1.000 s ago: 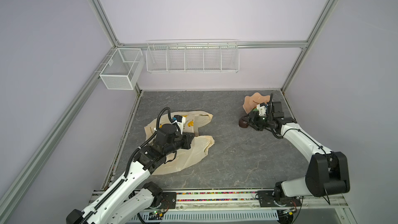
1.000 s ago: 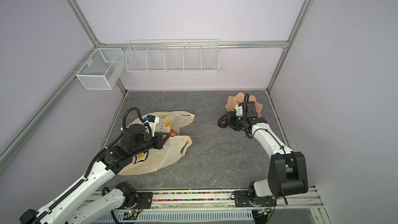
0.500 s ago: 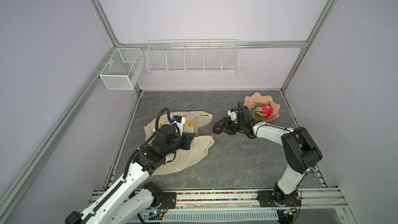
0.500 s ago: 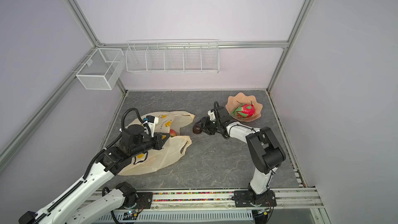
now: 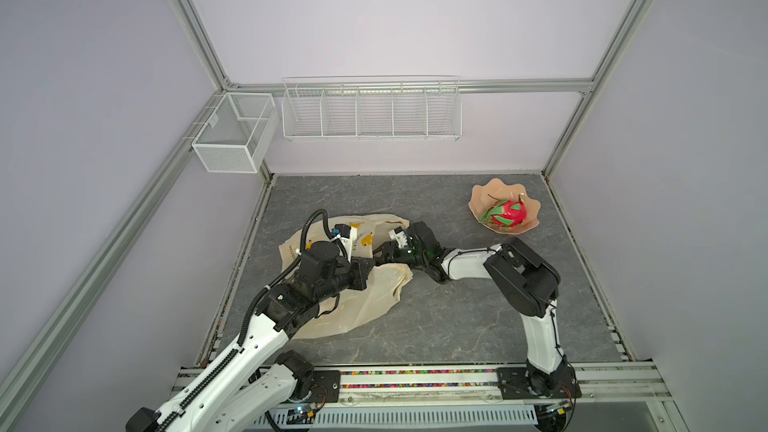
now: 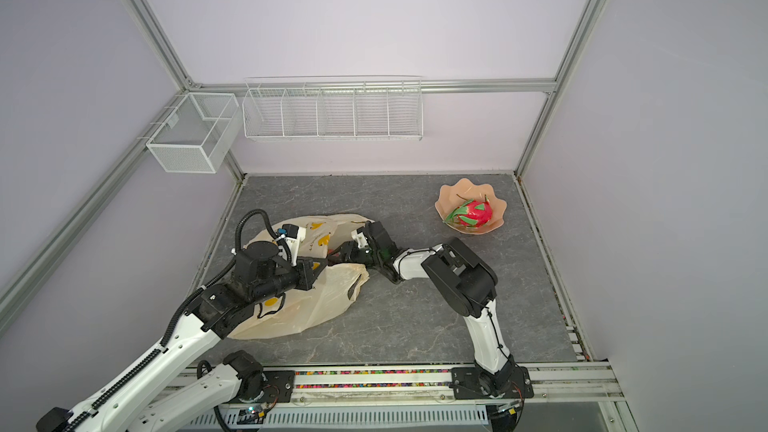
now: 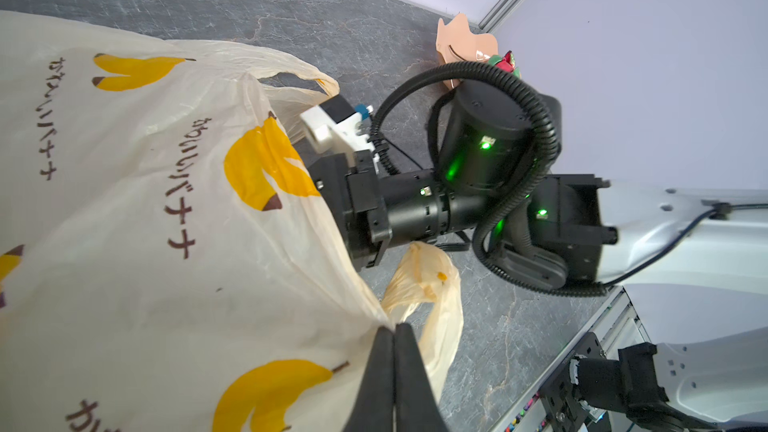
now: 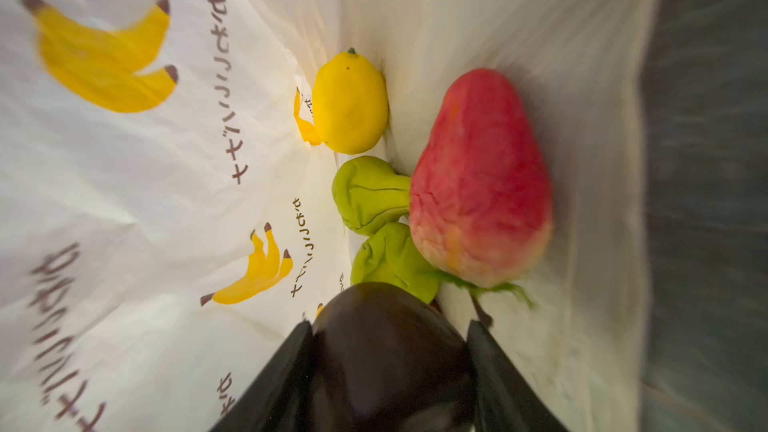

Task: Place the fruits into the plastic bag
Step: 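Lower the plum into the bag and open the right gripper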

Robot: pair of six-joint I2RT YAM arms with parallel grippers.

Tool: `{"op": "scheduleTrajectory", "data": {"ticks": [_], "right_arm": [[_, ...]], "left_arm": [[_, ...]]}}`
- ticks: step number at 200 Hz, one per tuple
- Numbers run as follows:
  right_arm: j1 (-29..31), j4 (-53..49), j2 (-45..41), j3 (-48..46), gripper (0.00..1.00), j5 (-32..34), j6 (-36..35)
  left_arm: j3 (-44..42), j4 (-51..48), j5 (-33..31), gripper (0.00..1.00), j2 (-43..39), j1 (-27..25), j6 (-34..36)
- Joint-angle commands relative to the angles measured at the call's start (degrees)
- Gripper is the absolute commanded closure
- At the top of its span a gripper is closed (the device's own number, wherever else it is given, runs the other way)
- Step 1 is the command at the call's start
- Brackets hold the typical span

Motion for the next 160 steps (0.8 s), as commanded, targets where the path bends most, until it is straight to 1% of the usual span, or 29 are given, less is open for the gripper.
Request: {"op": "scheduleTrajectory", "data": {"ticks": [1, 15, 17, 21, 38, 49, 58, 78, 90, 99, 104, 124, 127, 130, 155, 160], "right_arm": [[2.6, 5.0, 3.3, 4.1, 0.62, -1.6, 6.0], [4.3, 5.4, 6.1, 6.9, 0.59, -2.5, 7.2], [4.5, 5.5, 6.5, 7.2, 0.59, -2.6, 8.9], [4.9, 5.7, 7.2, 7.9, 0.58, -2.8, 9.9], [6.0, 7.1, 9.4, 9.9, 0.51, -3.1, 12.3], [6.4, 6.9, 10.2, 10.8, 0.41, -3.5, 13.0], [6.5, 5.9, 10.2, 10.9, 0.30, -3.7, 12.9], [6.3, 5.3, 8.9, 9.1, 0.13, -3.1, 12.6], [5.8, 5.3, 7.9, 8.0, 0.05, -3.2, 12.4], [5.4, 5.1, 7.1, 7.2, 0.01, -3.3, 12.1], [5.2, 5.0, 6.5, 6.8, 0.00, -3.5, 11.9], [4.3, 4.1, 4.3, 4.9, 0.05, -3.9, 11.0], [4.2, 3.9, 3.9, 4.6, 0.10, -4.0, 10.7], [4.0, 3.6, 3.5, 4.4, 0.12, -4.1, 10.4], [3.1, 0.0, 0.5, 3.0, 0.12, -4.7, 8.3], [3.0, -0.9, -0.1, 2.8, 0.12, -4.7, 6.0]], "left_arm": [[-0.5, -0.8, -0.9, 1.00, -0.8, -0.2, 1.1], [-0.5, -1.1, -1.1, 1.00, -1.0, -0.2, 1.3], [-0.5, -1.2, -1.1, 1.00, -1.1, -0.2, 1.3], [-0.5, -1.2, -1.1, 1.00, -1.2, -0.2, 1.4], [-0.5, -1.7, -1.3, 1.00, -1.6, -0.3, 1.5], [-0.6, -1.9, -1.5, 1.00, -2.0, -0.3, 1.6], [-0.7, -2.0, -1.6, 1.00, -2.2, -0.2, 1.7], [-0.8, -2.5, -2.0, 1.00, -2.7, -0.2, 1.9], [-0.8, -2.8, -2.2, 1.00, -3.2, -0.2, 1.9], [-0.9, -3.0, -2.5, 1.00, -3.6, -0.2, 1.9], [-1.1, -3.1, -2.6, 1.00, -3.7, -0.2, 1.8], [-1.6, -3.3, -3.1, 1.00, -3.7, -0.2, 1.8], [-1.7, -3.4, -3.1, 1.00, -4.6, -0.2, 1.7], [-1.7, -3.4, -3.2, 1.00, -5.3, -0.2, 1.7], [-2.3, -3.7, -3.6, 1.00, -6.1, -0.2, 1.3], [-2.5, -3.7, -3.7, 1.00, -6.2, -0.2, 1.3]]}}
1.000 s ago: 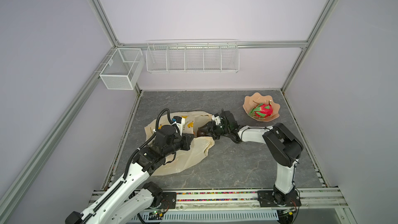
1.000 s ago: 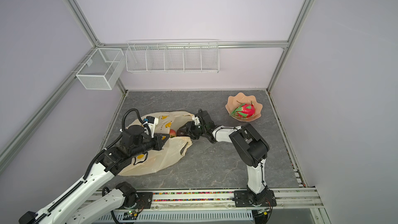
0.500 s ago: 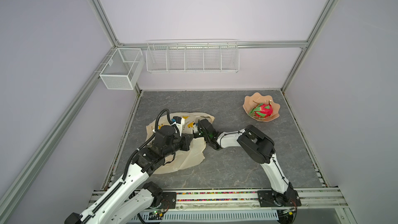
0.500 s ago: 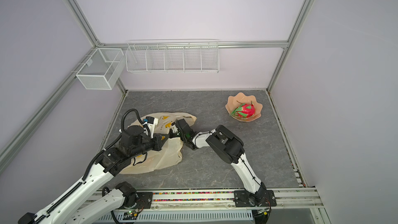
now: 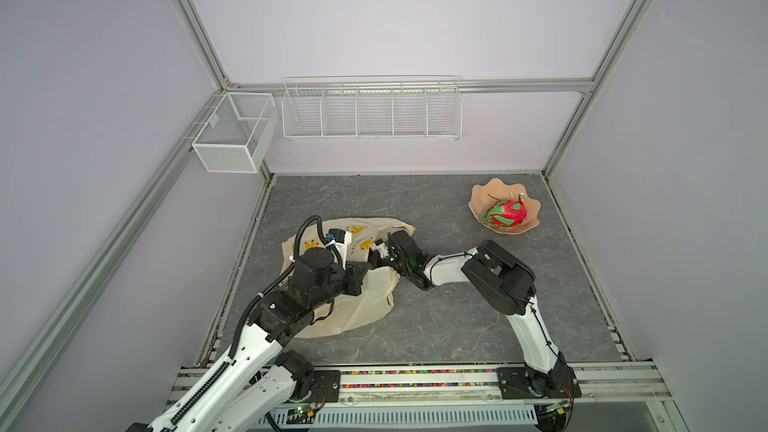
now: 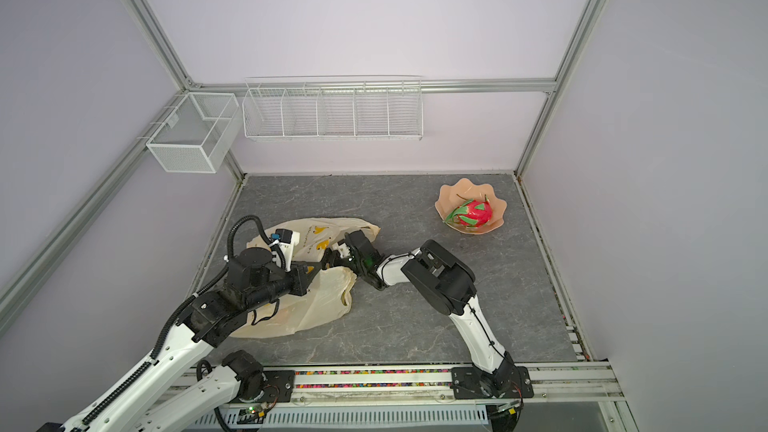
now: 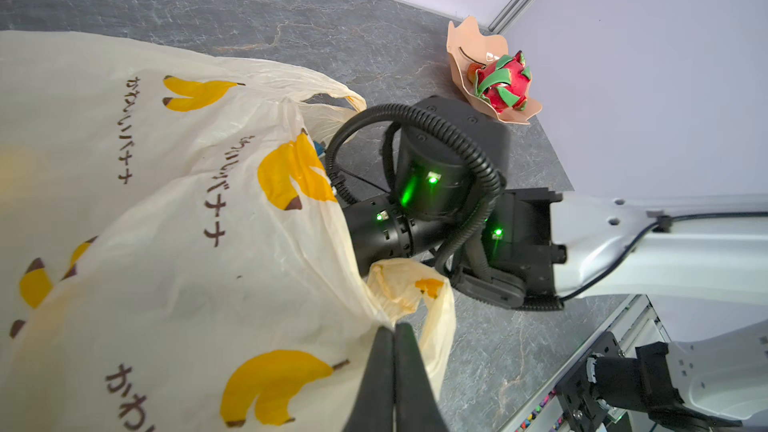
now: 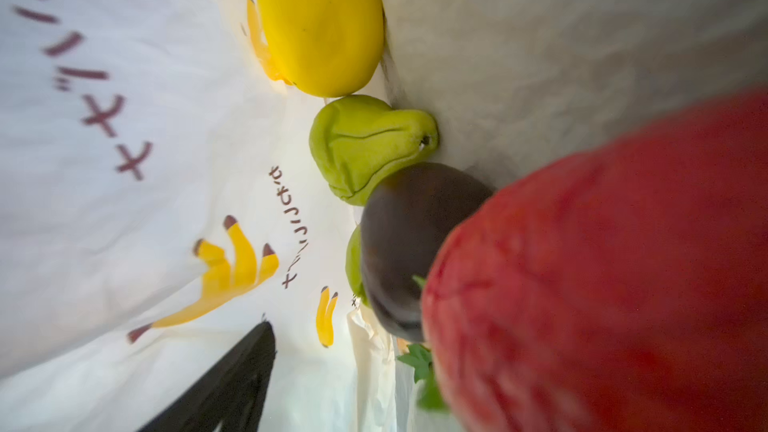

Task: Place the fruits into the plastic bag
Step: 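Lower the plum into the bag and open the right gripper, then withdraw the open right gripper from the bag toward the bowl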

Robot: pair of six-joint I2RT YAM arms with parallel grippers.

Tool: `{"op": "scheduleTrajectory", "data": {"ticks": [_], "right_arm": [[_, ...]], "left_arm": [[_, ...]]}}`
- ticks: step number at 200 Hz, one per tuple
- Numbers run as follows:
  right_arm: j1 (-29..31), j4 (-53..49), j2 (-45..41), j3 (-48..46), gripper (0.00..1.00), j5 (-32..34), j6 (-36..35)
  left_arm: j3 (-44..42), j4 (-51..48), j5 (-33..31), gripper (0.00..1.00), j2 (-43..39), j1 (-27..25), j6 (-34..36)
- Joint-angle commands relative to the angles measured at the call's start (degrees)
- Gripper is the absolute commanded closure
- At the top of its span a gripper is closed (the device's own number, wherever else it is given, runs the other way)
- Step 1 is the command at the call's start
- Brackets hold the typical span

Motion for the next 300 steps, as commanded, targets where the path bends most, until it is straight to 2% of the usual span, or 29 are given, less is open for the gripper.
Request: {"op": "scheduleTrajectory", "data": {"ticks": [1, 63, 105, 170, 206, 259, 300], "right_arm": [[-0.8, -3.2, -5.3, -1.3, 0.12, -0.8, -2.4], [-2.8, -8.9, -10.2, -3.6, 0.12, -1.8, -5.7], [-3.8, -17.7, -14.2, -3.6, 0.12, -1.2, -10.9], [-6.6, -40.5, -23.2, -2.4, 0.12, 3.9, -23.3], [-10.5, -52.3, -28.2, -1.4, 0.12, 6.5, -29.4], [-19.8, -72.8, -35.4, 4.1, 0.12, 14.8, -41.1], [-30.9, -88.3, -37.5, 9.3, 0.12, 29.5, -48.5]], "left_arm": [[-0.9, -0.5, -1.3, 1.00, -1.2, -0.2, 0.3], [-2.3, -0.3, -2.1, 1.00, -2.1, -0.2, -0.4], [-3.6, -0.4, -2.9, 1.00, -3.4, -0.2, -0.9], [-5.5, -1.0, -2.8, 1.00, -6.0, -0.2, -1.3], [-5.6, -0.8, -2.6, 1.00, -6.0, -0.2, -1.0], [-5.7, -0.1, -1.7, 1.00, -6.0, -0.2, -0.4], [-5.7, 0.1, -1.2, 1.00, -6.1, -0.2, -0.1]]}}
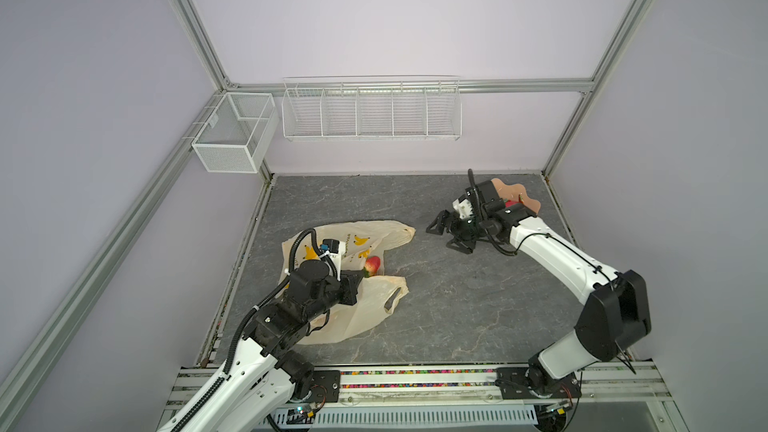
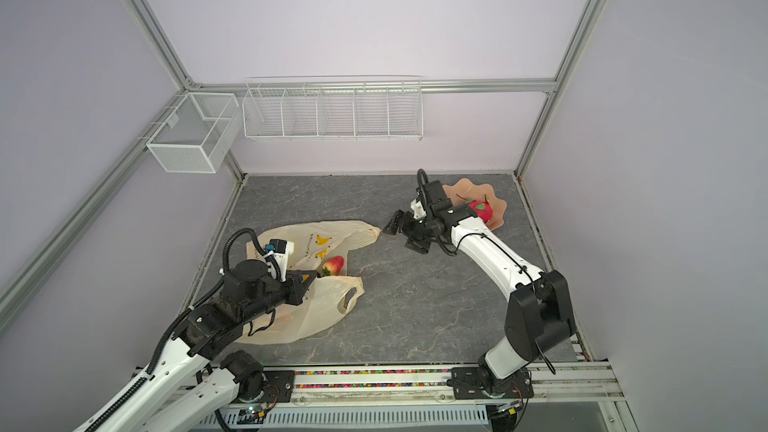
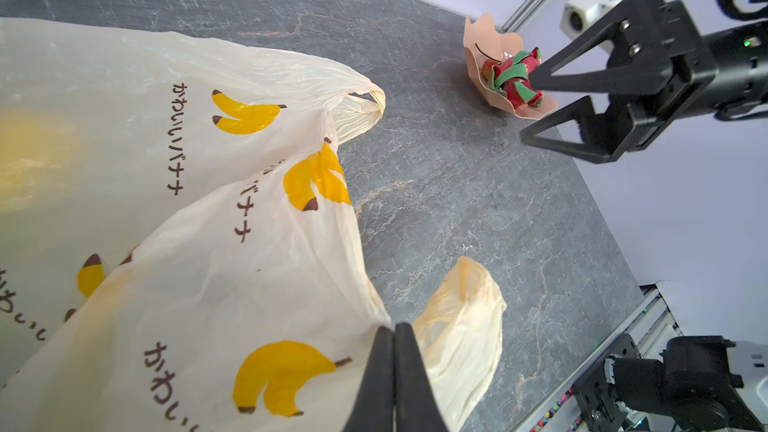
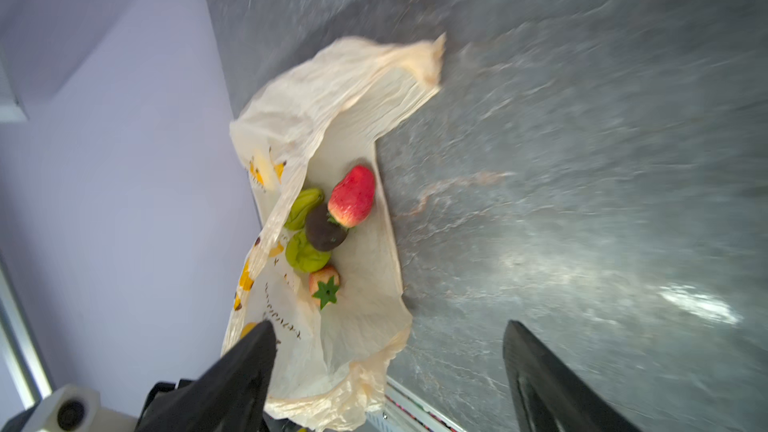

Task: Place the fruits into the plastic bag
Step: 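Withdraw the open right gripper from the bag toward the bowl, then lower the right gripper over the red dragon fruit in the bowl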

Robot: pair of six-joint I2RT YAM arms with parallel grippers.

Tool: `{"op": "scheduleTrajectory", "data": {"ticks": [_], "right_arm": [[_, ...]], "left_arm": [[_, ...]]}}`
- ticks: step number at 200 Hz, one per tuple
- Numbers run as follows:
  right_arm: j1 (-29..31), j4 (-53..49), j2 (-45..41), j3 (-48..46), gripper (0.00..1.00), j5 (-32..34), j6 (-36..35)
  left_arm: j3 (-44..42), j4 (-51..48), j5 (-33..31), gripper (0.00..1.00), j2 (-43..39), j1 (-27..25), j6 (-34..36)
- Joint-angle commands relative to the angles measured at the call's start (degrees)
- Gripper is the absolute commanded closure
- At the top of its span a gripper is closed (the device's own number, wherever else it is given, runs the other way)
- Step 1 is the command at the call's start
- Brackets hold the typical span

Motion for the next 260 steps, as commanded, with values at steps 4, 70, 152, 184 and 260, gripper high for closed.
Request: {"op": "scheduleTrajectory", "data": {"ticks": [4, 70, 152, 184, 260], "right_arm": [[-6.5, -13.7, -1.5, 2.5, 0.12, 12.2, -7.0], [-21.3, -18.7, 8.4, 13.6, 0.12, 21.3, -13.5], [-30.1, -18.8, 24.1, 27.2, 0.12, 18.2, -7.4], [-30.7, -18.3, 28.2, 31.3, 0.12, 17.0, -4.9], [-32.1, -15.7, 34.2, 34.1, 0.12, 14.1, 2.7]], "left_arm": [[-0.6, 0.5, 0.5, 1.00, -0.5, -0.2, 0.7], [0.0, -0.2, 0.4, 1.00, -0.2, -0.2, 1.1], [0.5, 0.1, 0.1, 1.00, 0.9, -0.2, 1.2], [0.6, -0.1, -0.2, 1.00, 0.9, -0.2, 1.1], [0.3, -0.8, -0.7, 1.00, 0.3, -0.2, 0.8]]}}
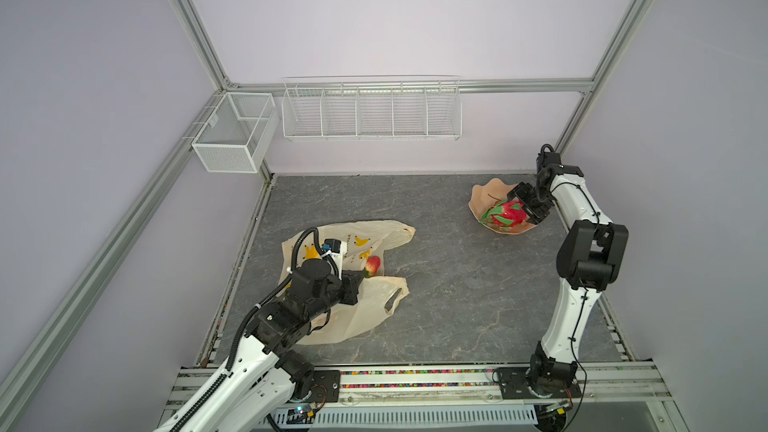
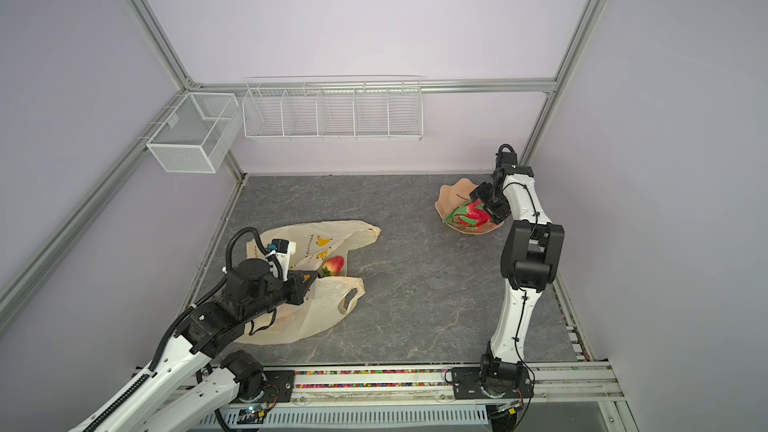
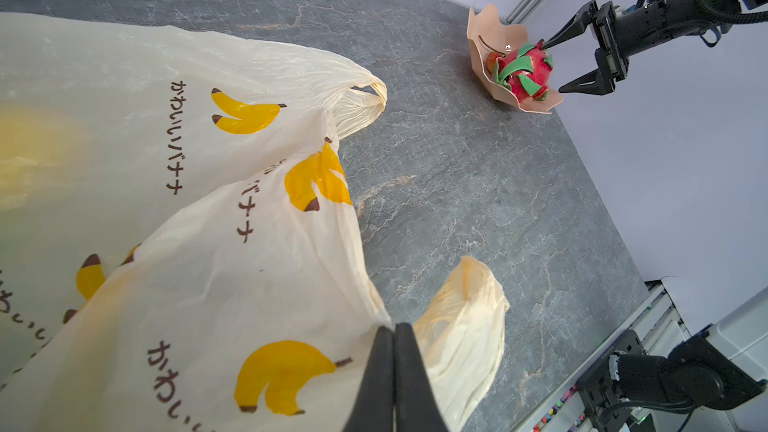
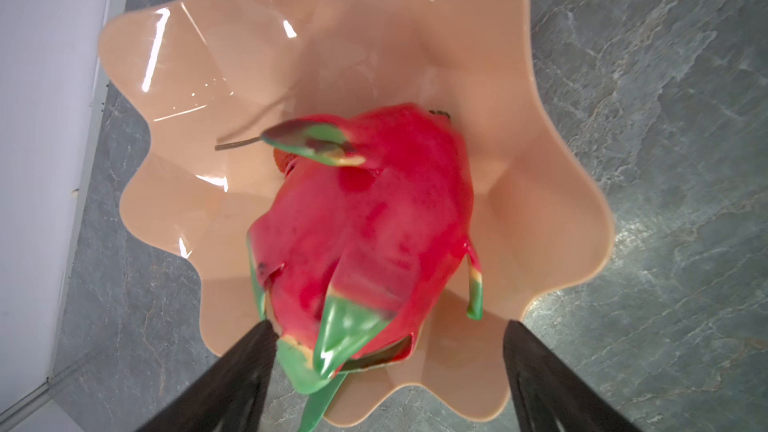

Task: Place the fruits into the plastic bag
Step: 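Lower the right gripper over the red dragon fruit in the bowl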

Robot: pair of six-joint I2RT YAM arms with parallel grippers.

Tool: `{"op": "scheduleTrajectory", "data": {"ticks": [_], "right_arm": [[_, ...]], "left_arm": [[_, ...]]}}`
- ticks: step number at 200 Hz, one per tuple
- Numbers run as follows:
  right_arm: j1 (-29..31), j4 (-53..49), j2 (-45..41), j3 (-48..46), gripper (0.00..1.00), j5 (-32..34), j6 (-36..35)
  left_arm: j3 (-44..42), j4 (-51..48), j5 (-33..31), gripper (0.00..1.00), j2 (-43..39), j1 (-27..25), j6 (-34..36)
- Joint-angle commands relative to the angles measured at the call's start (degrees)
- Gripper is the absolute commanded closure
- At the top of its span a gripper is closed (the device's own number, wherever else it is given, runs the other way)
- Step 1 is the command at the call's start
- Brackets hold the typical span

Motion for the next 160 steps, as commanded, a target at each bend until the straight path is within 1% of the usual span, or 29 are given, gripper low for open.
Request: {"op": "scheduleTrajectory", "data": {"ticks": [1, 13, 16, 30, 87, 121, 160], "right_arm": [[-0.5, 0.6, 2.0, 1.2, 0.12, -1.6, 4.0], [-0.5, 0.7, 2.5, 1.0, 0.12, -2.0, 4.9], [-0.5, 2.3, 2.6, 0.9, 0.12, -2.1, 5.1], [-0.5, 3.3, 3.0, 0.7, 0.12, -2.3, 6.1], [-0.5, 4.4, 5.1, 0.4, 0.12, -2.6, 8.6], [-0.6, 7.2, 2.6, -0.9, 0.12, -3.4, 8.9], [-0.5, 4.9, -2.2, 0.2, 0.12, -2.5, 7.9]], "left_arm": [[0.3, -0.8, -0.8, 1.00, -0.7, -0.2, 0.4], [0.3, -0.8, -0.8, 1.00, -0.7, -0.2, 0.6], [0.3, -0.9, -0.8, 1.00, -0.7, -0.2, 0.5], [0.3, -0.9, -0.8, 1.00, -0.8, -0.2, 0.5], [0.1, -0.9, -0.5, 1.00, -0.7, -0.2, 0.6], [0.0, -1.0, -0.4, 1.00, -0.5, -0.2, 0.6], [-0.1, -1.0, -0.3, 1.00, -0.5, -0.2, 0.4]]}}
